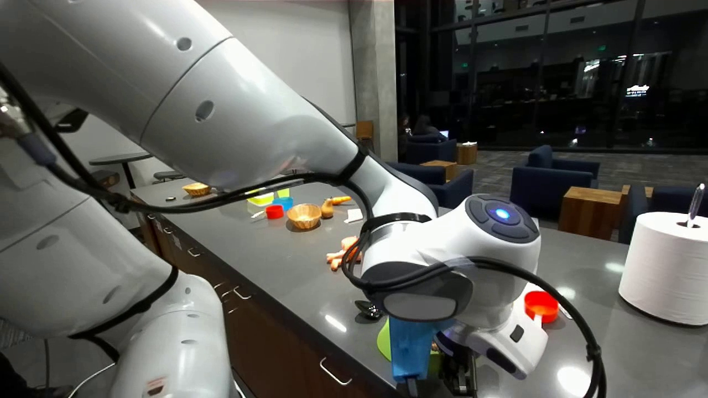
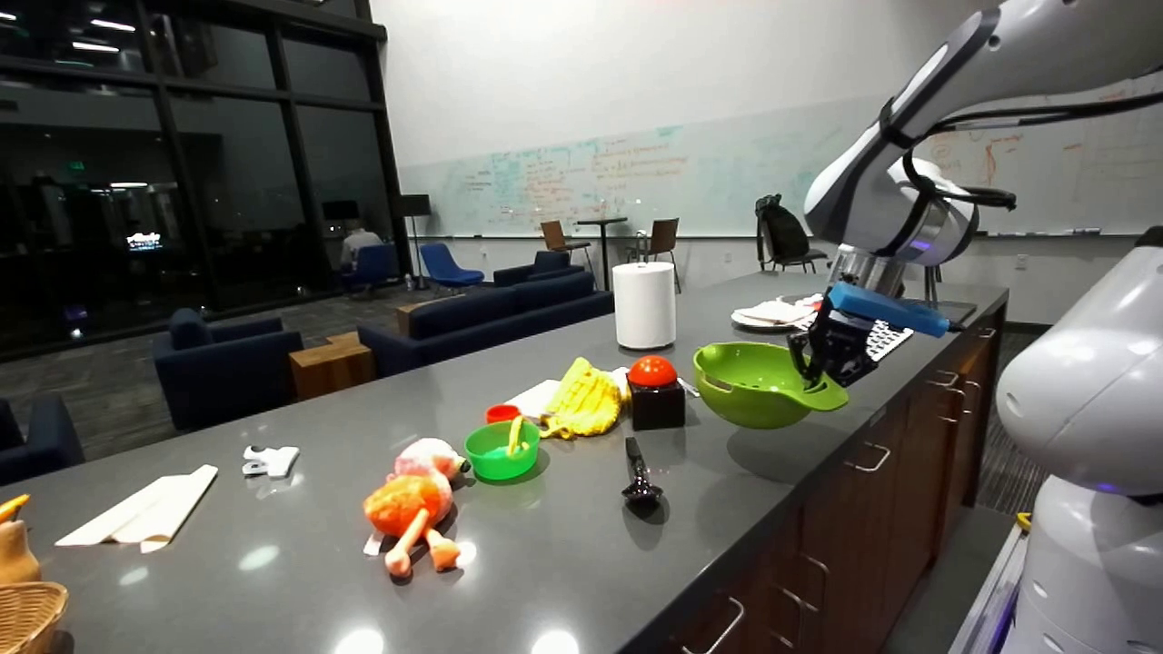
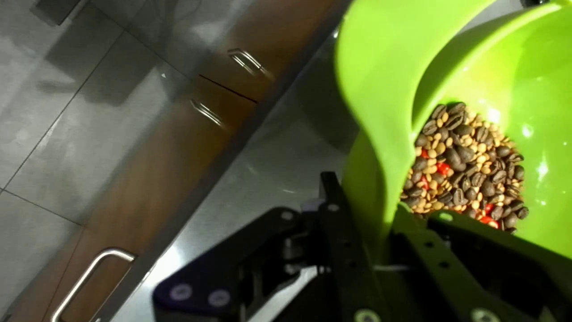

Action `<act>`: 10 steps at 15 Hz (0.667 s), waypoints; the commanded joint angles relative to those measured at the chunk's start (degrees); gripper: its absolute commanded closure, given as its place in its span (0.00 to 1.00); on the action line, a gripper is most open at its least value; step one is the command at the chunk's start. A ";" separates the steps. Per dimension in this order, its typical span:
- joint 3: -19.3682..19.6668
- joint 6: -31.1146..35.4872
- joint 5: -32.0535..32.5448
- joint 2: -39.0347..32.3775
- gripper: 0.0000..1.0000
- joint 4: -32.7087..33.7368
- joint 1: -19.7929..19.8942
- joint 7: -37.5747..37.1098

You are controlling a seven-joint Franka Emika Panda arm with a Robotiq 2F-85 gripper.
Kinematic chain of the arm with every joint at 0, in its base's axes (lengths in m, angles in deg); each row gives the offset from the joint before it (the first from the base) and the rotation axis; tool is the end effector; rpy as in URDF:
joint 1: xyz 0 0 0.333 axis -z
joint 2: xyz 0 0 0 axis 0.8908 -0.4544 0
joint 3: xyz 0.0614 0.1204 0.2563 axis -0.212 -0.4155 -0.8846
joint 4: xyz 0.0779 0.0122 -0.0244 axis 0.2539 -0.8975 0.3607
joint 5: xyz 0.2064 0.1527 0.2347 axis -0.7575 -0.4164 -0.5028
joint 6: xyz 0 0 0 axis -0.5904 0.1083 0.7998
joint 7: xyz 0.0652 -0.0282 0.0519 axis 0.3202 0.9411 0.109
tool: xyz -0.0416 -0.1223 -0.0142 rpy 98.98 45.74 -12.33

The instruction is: Put the green bowl on the right side of the spoon

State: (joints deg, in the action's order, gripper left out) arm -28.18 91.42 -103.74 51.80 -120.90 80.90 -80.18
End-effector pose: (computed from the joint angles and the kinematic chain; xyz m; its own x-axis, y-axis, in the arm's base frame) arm 0.2755 -0.2079 0.3118 0.6682 -0.7433 -0.0305 -0.7072 -0.6219 -0.3364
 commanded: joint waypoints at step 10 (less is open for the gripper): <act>2.72 4.76 -11.47 -10.31 0.97 0.06 -1.16 7.50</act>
State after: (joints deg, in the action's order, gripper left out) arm -25.39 95.26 -113.73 42.50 -120.85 79.95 -73.85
